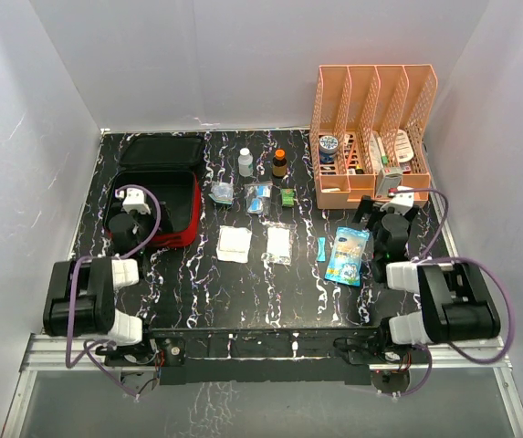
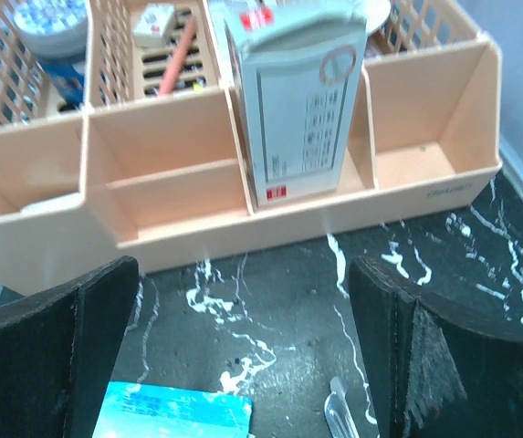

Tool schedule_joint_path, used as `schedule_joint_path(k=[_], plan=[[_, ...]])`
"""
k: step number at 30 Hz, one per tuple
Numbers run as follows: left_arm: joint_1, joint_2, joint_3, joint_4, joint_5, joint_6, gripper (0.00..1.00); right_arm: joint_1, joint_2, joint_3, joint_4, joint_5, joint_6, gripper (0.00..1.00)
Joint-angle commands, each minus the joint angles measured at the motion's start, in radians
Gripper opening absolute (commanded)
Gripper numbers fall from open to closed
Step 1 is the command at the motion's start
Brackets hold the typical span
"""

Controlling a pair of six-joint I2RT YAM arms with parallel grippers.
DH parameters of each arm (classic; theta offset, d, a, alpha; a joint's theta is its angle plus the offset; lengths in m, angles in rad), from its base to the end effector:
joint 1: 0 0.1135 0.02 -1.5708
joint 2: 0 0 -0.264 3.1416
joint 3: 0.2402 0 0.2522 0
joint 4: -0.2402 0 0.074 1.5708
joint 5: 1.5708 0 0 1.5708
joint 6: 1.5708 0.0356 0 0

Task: Organize the medicine kit
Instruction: Pick up the pill bottle at the center of the board.

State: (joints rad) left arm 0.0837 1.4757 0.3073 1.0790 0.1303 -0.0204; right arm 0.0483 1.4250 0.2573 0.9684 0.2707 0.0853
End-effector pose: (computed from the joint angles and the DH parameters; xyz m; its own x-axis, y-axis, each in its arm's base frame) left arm 0.2544 0.0167 0.1647 -0.0899 -0.0278 -0.9956 0.0443 0.9985 -0.0319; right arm 0.2393 0.0020 0.1515 -0.1787 0.0736 -0.9812 0.2314 0.9724 0.0308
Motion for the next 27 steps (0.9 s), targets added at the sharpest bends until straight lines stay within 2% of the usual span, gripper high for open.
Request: schedule_joint_path(k=[1, 7, 13, 16, 27], plan=[[-0.001, -0.178, 0.061, -0.343, 0.037, 0.047, 0.99, -0.003, -0.165, 0.076, -0.221, -0.001, 0.024, 0.98], [-0.001, -0.364, 0.193, -0.677, 0.085, 0.067, 0.99, -0.003, -0.328, 0.229, -0.566, 0.003, 0.071, 0.98], [-0.001, -0.396, 0.366, -0.908, 0.181, 0.06, 0.99, -0.004, -0.411, 0.342, -0.815, 0.014, 0.078, 0.98], [-0.032, -0.335, 0.477, -0.939, 0.241, 0.026, 0.98, -0.003, -0.418, 0.424, -0.916, -0.005, 0.08, 0.98], [-0.285, 0.074, 0.828, -0.879, 0.168, -0.013, 0.97, 0.023, -0.239, 0.915, -1.226, -0.217, 0.095, 0.98]])
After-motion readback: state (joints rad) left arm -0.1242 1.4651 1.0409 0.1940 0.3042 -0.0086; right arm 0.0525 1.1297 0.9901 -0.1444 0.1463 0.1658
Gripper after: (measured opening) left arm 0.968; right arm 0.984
